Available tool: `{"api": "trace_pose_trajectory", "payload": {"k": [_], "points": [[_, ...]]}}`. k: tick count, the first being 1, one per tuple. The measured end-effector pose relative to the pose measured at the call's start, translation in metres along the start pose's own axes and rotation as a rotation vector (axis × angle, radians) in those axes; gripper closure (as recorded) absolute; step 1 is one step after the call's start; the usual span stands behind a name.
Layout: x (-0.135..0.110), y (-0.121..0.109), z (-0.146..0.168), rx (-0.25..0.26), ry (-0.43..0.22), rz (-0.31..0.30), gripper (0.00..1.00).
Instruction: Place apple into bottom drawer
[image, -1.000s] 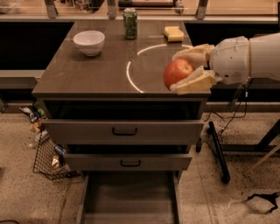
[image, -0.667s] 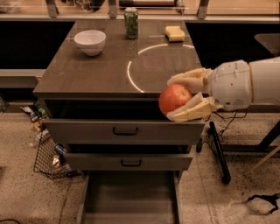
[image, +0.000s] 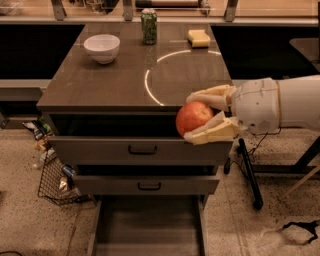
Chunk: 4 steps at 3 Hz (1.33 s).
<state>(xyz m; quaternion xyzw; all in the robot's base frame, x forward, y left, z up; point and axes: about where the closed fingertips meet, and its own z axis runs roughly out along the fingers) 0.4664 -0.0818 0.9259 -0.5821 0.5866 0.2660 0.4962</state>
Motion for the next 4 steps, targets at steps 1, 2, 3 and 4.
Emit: {"api": "trace_pose_trajectory", "payload": {"k": [1, 2, 3, 4], "points": [[0.021, 0.031, 0.042, 0.007, -0.061, 0.059, 1.00], [0.052, 0.070, 0.109, -0.019, -0.106, 0.086, 1.00], [0.090, 0.113, 0.179, -0.062, -0.092, 0.070, 1.00], [0.132, 0.141, 0.224, -0.072, -0.032, 0.068, 1.00]]}}
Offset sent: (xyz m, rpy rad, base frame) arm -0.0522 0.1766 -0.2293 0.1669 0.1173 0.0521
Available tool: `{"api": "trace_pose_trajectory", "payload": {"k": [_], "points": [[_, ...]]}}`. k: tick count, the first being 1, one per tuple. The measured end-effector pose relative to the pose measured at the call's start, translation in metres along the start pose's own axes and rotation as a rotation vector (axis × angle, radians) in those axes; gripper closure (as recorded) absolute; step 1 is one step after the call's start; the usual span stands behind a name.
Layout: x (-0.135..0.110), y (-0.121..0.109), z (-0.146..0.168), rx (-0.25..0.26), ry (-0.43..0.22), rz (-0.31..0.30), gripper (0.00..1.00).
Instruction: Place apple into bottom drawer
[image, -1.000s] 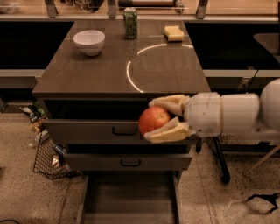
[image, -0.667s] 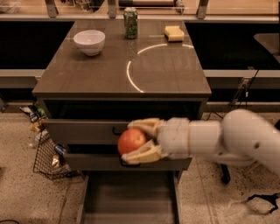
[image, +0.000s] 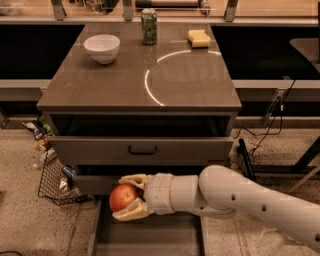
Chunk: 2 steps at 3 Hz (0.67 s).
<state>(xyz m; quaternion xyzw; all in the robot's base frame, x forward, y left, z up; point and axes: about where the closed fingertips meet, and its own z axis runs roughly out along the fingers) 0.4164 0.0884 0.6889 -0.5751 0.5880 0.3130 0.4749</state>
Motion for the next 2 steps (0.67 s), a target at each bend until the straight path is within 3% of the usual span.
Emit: {"api": "trace_pose_trajectory", "payload": {"k": [1, 2], "points": [[0.0043, -0.0062, 0.0054, 0.034, 0.016, -0.002, 1.00], [0.0044, -0.0062, 0.0054, 0.034, 0.016, -0.002, 1.00]]}}
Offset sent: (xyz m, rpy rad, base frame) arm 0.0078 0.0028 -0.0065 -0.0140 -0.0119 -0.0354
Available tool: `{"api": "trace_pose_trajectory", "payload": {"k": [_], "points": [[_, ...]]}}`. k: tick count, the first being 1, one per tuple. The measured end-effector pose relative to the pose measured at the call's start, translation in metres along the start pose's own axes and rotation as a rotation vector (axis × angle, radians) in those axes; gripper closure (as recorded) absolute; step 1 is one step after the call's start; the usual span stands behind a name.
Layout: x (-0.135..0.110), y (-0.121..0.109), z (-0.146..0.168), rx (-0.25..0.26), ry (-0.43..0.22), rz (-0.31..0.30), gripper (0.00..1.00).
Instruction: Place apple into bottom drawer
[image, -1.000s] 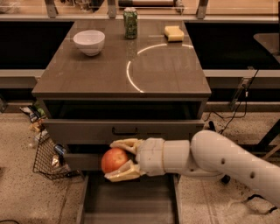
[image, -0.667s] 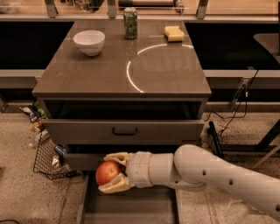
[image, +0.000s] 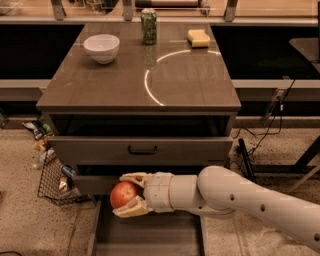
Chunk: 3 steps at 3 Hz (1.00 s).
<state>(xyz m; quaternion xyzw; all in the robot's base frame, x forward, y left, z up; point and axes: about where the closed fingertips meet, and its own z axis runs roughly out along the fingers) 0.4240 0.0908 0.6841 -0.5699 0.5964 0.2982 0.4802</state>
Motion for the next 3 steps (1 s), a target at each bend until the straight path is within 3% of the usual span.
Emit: {"api": "trace_pose_trajectory", "payload": {"k": [1, 2, 3], "points": [[0.053, 0.004, 0.009, 0.023, 0.080, 0.009, 1.00], [0.126, 0.006, 0.025, 0.048, 0.174, 0.004, 1.00], [0.180, 0.006, 0.039, 0.073, 0.218, 0.000, 1.00]]}}
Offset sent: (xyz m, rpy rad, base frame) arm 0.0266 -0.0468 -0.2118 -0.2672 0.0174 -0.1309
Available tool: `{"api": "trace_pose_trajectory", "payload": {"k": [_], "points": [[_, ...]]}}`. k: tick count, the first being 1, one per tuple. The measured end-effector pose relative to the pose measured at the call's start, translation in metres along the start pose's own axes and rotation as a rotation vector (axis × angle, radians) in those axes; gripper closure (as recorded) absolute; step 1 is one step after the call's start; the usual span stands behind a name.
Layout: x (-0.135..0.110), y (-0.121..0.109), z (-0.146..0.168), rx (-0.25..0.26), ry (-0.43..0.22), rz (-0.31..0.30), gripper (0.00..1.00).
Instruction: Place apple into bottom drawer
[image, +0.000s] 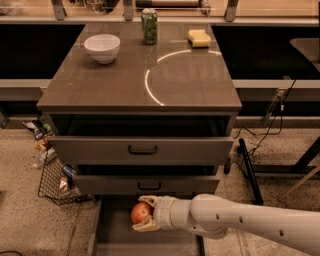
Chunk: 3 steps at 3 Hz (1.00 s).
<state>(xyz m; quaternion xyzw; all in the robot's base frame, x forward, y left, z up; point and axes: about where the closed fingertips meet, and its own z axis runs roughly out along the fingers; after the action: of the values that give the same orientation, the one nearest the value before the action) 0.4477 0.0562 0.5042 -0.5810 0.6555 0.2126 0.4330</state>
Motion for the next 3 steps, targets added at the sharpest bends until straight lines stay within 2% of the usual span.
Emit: {"api": "trace_pose_trajectory", "payload": {"k": [1, 2, 3], "points": [[0.045, 0.007, 0.034, 0.009, 0.023, 0.006, 1.00], [0.046, 0.007, 0.035, 0.007, 0.024, 0.005, 1.00], [0.076, 0.019, 0.059, -0.034, 0.028, 0.008, 1.00]]}}
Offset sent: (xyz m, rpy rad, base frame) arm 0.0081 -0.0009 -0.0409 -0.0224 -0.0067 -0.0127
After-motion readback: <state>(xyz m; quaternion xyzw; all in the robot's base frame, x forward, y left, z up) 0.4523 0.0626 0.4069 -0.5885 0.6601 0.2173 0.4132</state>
